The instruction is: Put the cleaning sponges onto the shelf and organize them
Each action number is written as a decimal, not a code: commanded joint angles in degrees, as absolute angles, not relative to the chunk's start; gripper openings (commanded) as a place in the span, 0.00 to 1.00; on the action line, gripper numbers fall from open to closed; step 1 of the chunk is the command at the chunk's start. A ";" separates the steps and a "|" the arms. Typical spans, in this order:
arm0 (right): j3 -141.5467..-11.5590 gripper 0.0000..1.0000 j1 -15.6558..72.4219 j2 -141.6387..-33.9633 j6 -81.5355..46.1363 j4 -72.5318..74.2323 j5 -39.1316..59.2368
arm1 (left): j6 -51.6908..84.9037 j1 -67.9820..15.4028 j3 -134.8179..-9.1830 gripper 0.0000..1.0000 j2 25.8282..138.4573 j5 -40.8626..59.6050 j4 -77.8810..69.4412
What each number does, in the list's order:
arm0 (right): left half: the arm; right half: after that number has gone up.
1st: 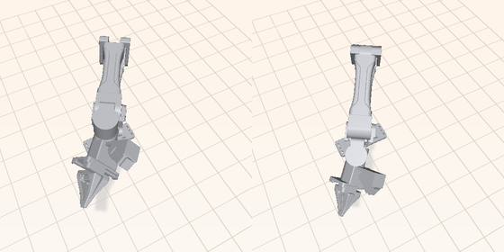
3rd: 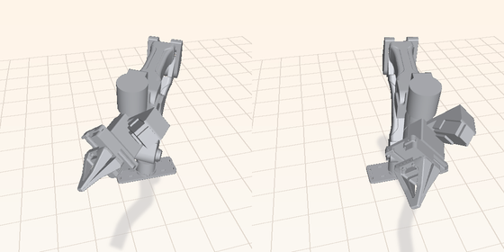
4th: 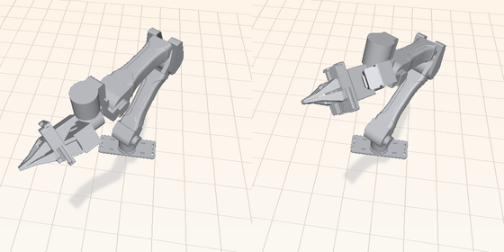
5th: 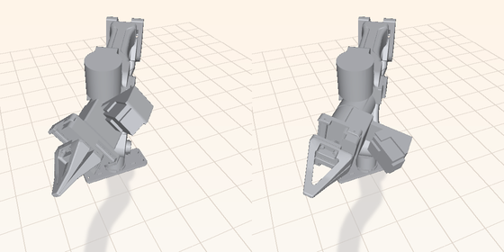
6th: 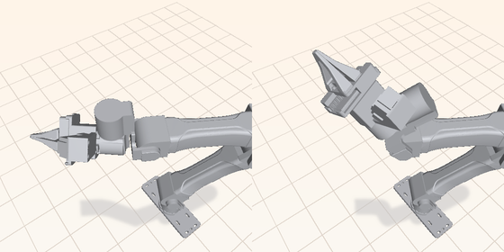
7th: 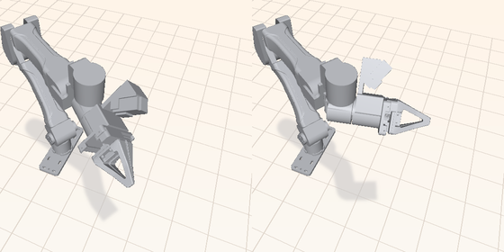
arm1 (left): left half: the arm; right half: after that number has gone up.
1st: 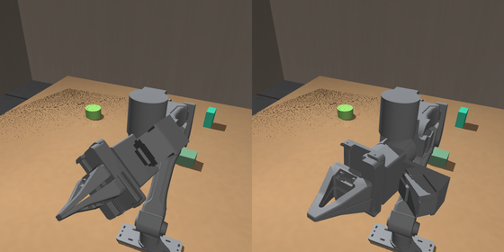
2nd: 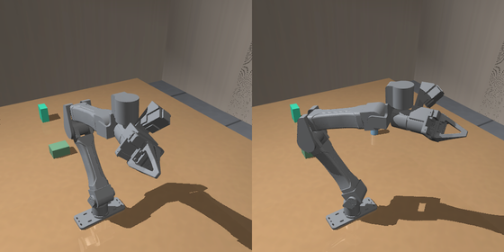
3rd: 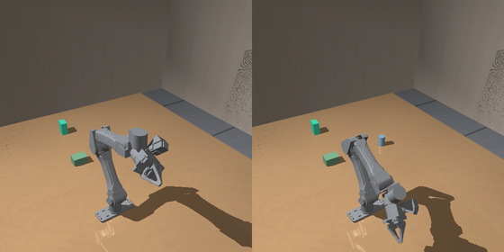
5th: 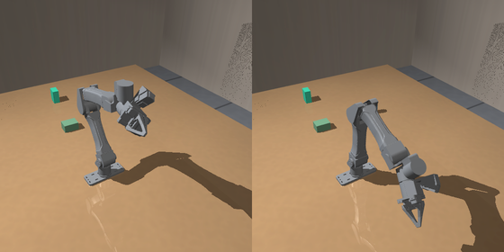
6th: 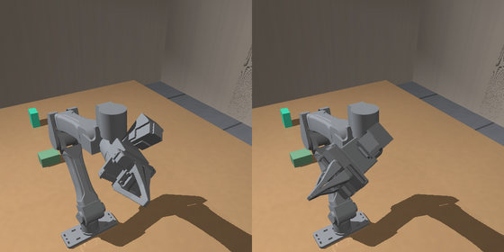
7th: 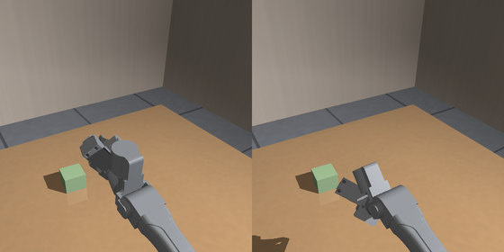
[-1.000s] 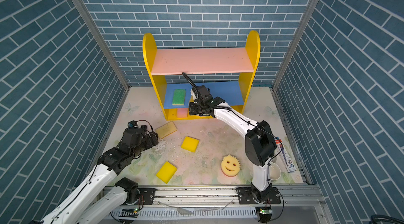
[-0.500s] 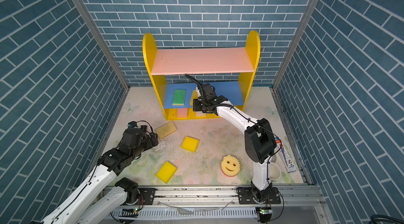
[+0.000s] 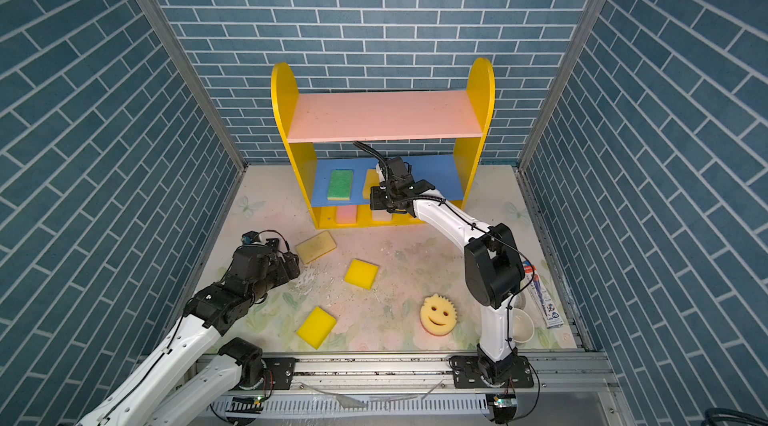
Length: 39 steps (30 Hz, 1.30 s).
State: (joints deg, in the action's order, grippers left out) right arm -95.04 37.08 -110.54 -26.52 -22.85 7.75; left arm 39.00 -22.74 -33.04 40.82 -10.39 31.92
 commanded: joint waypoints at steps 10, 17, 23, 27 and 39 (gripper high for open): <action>-99.76 0.00 35.89 -111.75 -23.91 -27.30 6.25 | 38.76 -22.42 -32.44 0.92 40.16 -10.87 33.29; -97.75 0.00 35.88 -110.25 -23.62 -27.56 5.36 | 38.75 -22.41 -32.67 0.92 40.86 -10.33 32.79; -97.65 0.00 35.08 -110.26 -22.94 -27.61 2.54 | 38.59 -22.34 -33.05 0.92 41.35 -10.11 32.64; -98.07 0.00 34.63 -110.89 -23.03 -27.31 3.23 | 38.67 -22.35 -33.13 0.92 41.31 -10.14 32.82; -89.75 0.00 35.11 -104.77 -24.43 -20.34 3.11 | 38.72 -22.35 -33.09 0.92 41.83 -10.15 32.44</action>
